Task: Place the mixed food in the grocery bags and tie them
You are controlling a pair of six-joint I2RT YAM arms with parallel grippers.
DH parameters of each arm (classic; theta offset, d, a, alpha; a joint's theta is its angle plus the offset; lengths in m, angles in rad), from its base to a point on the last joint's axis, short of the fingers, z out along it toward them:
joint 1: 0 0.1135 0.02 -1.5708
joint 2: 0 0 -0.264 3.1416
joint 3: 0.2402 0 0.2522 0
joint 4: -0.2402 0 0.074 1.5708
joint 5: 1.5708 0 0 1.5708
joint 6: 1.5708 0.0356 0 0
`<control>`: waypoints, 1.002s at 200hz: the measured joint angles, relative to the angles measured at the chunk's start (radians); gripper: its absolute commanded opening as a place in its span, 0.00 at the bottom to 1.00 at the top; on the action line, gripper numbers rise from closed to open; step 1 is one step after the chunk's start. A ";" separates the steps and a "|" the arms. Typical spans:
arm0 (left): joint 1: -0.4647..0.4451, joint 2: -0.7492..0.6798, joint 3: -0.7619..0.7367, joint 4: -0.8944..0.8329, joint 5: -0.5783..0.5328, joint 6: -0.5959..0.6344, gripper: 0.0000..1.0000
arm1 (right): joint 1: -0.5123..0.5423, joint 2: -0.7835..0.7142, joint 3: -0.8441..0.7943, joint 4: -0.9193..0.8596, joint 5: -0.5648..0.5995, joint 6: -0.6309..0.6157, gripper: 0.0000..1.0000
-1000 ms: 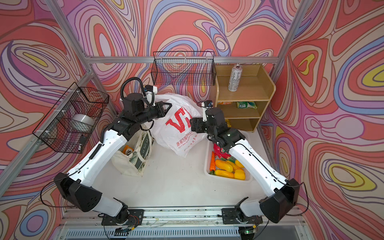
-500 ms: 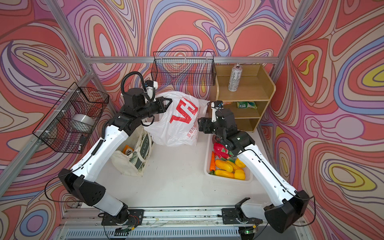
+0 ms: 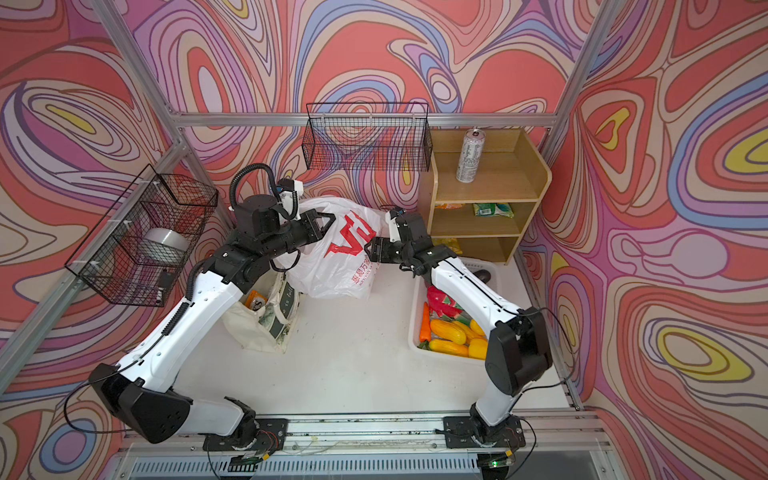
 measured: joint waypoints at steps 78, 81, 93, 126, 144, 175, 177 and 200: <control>0.000 0.005 -0.014 0.063 -0.082 -0.063 0.00 | 0.084 -0.274 -0.103 0.041 0.080 0.068 0.81; 0.000 0.008 -0.014 0.065 -0.082 -0.064 0.00 | 0.095 -0.275 -0.103 0.045 0.084 0.068 0.82; -0.002 0.016 -0.014 0.070 -0.089 -0.073 0.00 | 0.141 -0.271 -0.101 0.059 0.100 0.073 0.83; -0.008 0.024 -0.020 0.086 -0.113 -0.098 0.00 | 0.271 -0.216 -0.093 0.103 0.179 0.079 0.87; -0.013 0.024 -0.029 0.099 -0.127 -0.111 0.00 | 0.342 -0.184 -0.091 0.145 0.245 0.077 0.88; -0.021 0.024 -0.043 0.112 -0.148 -0.133 0.00 | 0.433 -0.138 -0.082 0.207 0.371 0.067 0.88; -0.021 0.024 -0.043 0.112 -0.148 -0.134 0.00 | 0.436 -0.134 -0.080 0.212 0.379 0.066 0.88; -0.028 0.024 -0.046 0.119 -0.158 -0.142 0.00 | 0.444 -0.090 -0.050 0.243 0.465 0.062 0.88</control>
